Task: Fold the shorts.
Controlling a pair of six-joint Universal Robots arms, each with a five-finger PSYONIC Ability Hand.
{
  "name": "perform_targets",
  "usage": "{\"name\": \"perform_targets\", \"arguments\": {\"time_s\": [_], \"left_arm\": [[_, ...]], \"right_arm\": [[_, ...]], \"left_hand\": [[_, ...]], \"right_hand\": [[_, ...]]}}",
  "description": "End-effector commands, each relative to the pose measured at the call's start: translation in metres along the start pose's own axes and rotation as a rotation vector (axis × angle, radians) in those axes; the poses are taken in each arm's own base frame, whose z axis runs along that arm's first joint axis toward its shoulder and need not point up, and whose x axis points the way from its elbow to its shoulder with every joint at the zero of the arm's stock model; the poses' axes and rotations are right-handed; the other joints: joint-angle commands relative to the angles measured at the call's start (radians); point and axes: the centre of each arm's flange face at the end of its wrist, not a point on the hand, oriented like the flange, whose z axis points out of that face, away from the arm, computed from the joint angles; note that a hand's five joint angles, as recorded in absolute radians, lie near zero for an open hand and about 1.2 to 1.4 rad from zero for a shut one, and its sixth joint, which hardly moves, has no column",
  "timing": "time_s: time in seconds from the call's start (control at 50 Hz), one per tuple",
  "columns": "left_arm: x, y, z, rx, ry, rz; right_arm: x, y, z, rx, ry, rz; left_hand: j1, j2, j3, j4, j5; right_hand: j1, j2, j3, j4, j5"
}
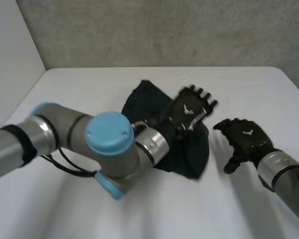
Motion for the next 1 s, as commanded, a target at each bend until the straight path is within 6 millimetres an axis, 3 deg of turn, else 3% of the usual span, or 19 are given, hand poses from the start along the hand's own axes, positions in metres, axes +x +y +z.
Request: {"name": "perform_targets", "arguments": {"time_s": [0.02,0.16,0.24,0.3,0.36,0.46,0.52,0.56,0.62,0.8,0.92,1.0], "left_arm": [[-0.002,-0.012,-0.014,-0.037,0.053,0.028],[-0.065,-0.045,-0.045,-0.064,-0.073,0.049],[-0.085,-0.059,-0.064,-0.07,-0.135,0.04],[-0.1,-0.056,-0.077,-0.107,-0.205,-0.003],[-0.112,-0.04,-0.094,-0.186,-0.298,-0.103],[-0.11,-0.017,-0.112,-0.301,-0.372,-0.259],[-0.103,-0.004,-0.124,-0.381,-0.388,-0.33],[-0.097,0.007,-0.134,-0.441,-0.386,-0.361],[-0.087,0.015,-0.142,-0.479,-0.372,-0.375],[-0.081,0.021,-0.152,-0.516,-0.372,-0.392],[-0.078,0.022,-0.154,-0.525,-0.369,-0.396],[-0.078,0.022,-0.154,-0.526,-0.368,-0.396]], "right_arm": [[0.021,-0.011,0.002,0.03,0.079,0.008],[0.024,-0.036,0.003,0.104,0.037,-0.085],[0.014,-0.05,-0.006,0.126,-0.068,-0.236],[0.006,-0.056,-0.014,0.131,-0.142,-0.334],[-0.007,-0.058,-0.022,0.137,-0.241,-0.447],[-0.03,-0.057,-0.031,0.167,-0.353,-0.602],[-0.056,-0.055,-0.037,0.208,-0.43,-0.701],[-0.079,-0.048,-0.035,0.235,-0.506,-0.777],[-0.092,-0.04,-0.028,0.244,-0.552,-0.842],[-0.103,-0.013,-0.005,0.244,-0.606,-1.017],[-0.098,-0.011,0.021,0.259,-0.508,-1.129],[-0.088,-0.018,0.042,0.257,-0.366,-1.167]], "left_hand": [[-0.109,-0.177,-0.187,-0.185,-0.193],[-0.109,-0.177,-0.187,-0.185,-0.193],[-0.088,-0.156,-0.166,-0.164,-0.171],[-0.088,-0.156,-0.166,-0.163,-0.171],[-0.073,-0.141,-0.152,-0.149,-0.157],[-0.064,-0.132,-0.143,-0.14,-0.148],[-0.061,-0.129,-0.14,-0.137,-0.145],[-0.064,-0.132,-0.143,-0.14,-0.148],[-0.064,-0.132,-0.143,-0.14,-0.148],[-0.067,-0.135,-0.146,-0.143,-0.151],[-0.073,-0.141,-0.151,-0.149,-0.157],[-0.073,-0.141,-0.151,-0.149,-0.157]], "right_hand": [[-0.026,-0.042,-0.036,-0.057,-0.061],[-0.026,-0.042,-0.036,-0.057,-0.061],[-0.026,-0.042,-0.036,-0.057,-0.061],[-0.026,-0.042,-0.036,-0.057,-0.061],[-0.026,-0.042,-0.036,-0.057,-0.061],[-0.026,-0.042,-0.036,-0.057,-0.061],[-0.026,-0.042,-0.036,-0.057,-0.061],[-0.026,-0.042,-0.036,-0.057,-0.061],[-0.026,-0.042,-0.036,-0.057,-0.061],[-0.026,-0.042,-0.036,-0.057,-0.061],[0.392,0.376,0.382,0.361,0.357],[0.472,0.455,0.461,0.441,0.436]]}}
